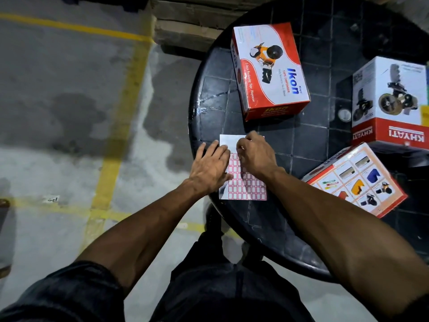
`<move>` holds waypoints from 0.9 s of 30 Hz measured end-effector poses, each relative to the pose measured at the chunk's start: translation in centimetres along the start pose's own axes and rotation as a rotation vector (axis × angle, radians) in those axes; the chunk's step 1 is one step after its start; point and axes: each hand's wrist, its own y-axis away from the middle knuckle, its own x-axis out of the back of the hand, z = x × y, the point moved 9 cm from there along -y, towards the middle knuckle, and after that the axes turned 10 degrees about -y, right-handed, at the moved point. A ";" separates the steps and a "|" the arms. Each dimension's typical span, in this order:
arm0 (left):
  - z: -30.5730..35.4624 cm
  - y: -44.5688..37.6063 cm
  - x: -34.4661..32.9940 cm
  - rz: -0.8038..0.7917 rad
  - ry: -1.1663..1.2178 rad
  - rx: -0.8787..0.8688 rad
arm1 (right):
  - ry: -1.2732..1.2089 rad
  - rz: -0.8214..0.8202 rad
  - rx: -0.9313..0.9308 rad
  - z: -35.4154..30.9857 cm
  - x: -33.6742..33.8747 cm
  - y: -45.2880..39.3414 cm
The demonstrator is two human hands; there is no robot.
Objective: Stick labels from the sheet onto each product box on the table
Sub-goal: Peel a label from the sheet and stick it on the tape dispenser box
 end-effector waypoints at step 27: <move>0.6 -0.6 1.2 0.003 -0.076 0.022 | -0.427 0.125 -0.140 2.9 6.5 3.4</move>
